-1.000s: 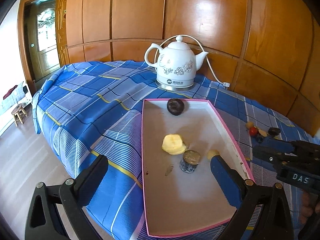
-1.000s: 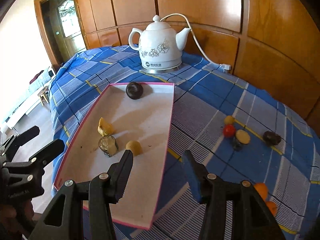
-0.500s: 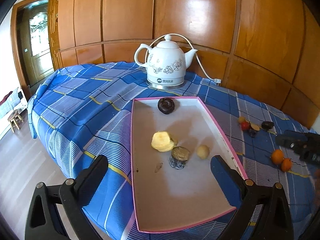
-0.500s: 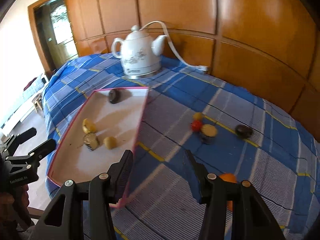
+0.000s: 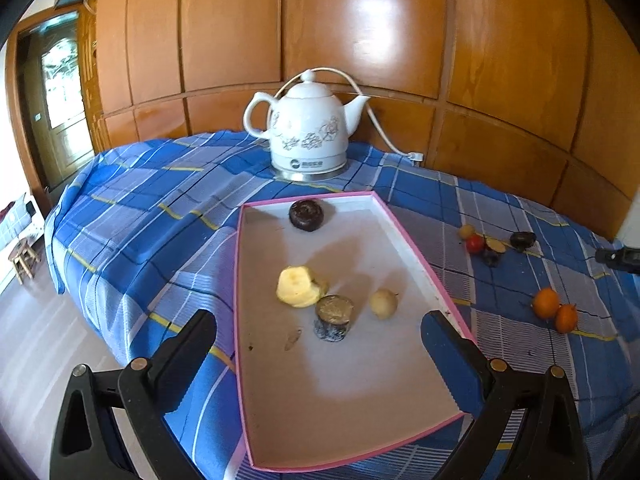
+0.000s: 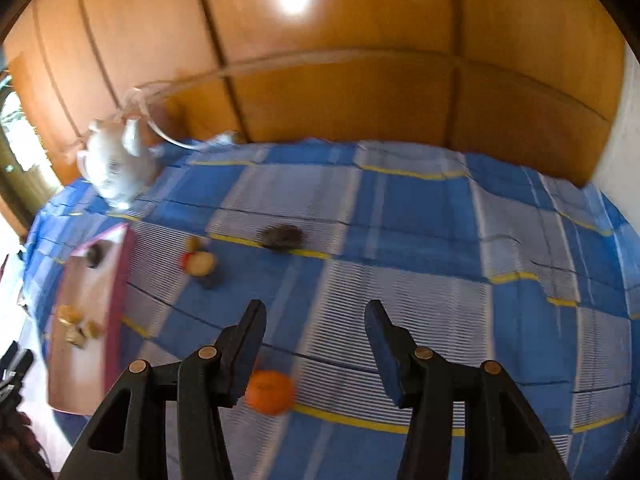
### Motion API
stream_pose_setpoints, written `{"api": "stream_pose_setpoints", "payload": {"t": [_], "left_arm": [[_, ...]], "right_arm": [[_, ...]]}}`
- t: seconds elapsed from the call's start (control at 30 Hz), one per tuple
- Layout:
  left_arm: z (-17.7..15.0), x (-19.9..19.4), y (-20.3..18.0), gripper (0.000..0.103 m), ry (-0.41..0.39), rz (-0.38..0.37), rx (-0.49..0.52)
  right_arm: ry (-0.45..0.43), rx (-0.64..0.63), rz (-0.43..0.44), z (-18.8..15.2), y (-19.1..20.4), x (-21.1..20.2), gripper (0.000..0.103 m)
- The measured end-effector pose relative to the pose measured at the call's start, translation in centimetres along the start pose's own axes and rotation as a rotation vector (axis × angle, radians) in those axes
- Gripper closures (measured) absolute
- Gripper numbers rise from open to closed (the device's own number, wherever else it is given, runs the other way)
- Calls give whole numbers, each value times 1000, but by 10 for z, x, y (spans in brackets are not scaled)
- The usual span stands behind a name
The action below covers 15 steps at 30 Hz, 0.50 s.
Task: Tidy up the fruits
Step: 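Withdraw the right gripper from the tray toward the remaining fruit, then reach the left gripper to the small brown round fruit on the bedspread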
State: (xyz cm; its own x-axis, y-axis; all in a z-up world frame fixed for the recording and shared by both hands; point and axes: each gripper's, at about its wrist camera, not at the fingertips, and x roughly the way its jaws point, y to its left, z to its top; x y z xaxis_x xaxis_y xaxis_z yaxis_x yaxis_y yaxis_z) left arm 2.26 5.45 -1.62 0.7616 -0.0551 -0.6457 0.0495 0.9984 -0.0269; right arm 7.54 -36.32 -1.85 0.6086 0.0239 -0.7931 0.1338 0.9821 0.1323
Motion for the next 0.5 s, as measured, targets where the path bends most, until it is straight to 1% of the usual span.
{"api": "stream_pose_setpoints", "payload": {"t": [0.07, 0.1, 0.17, 0.2, 0.27, 0.33, 0.43, 0.5], "left_arm": [[1, 1, -5, 0, 9, -29, 12], [2, 2, -9, 0, 15, -41, 20], [2, 5, -18, 0, 25, -67, 43], [2, 6, -22, 0, 32, -79, 49], [1, 9, -30, 0, 42, -95, 59], [1, 10, -36, 0, 48, -105, 74], [1, 13, -43, 0, 69, -123, 90], [2, 15, -47, 0, 85, -131, 98]], "right_arm": [[20, 24, -1, -6, -11, 8, 51], [32, 39, 14, -9, -16, 12, 51], [83, 61, 47, -12, -20, 21, 51], [98, 58, 81, -12, -18, 21, 51], [122, 6, 168, -14, -5, 24, 51], [152, -49, 204, -17, 8, 28, 51], [198, -150, 215, -25, 30, 33, 51], [224, -192, 209, -28, 39, 37, 48]]}}
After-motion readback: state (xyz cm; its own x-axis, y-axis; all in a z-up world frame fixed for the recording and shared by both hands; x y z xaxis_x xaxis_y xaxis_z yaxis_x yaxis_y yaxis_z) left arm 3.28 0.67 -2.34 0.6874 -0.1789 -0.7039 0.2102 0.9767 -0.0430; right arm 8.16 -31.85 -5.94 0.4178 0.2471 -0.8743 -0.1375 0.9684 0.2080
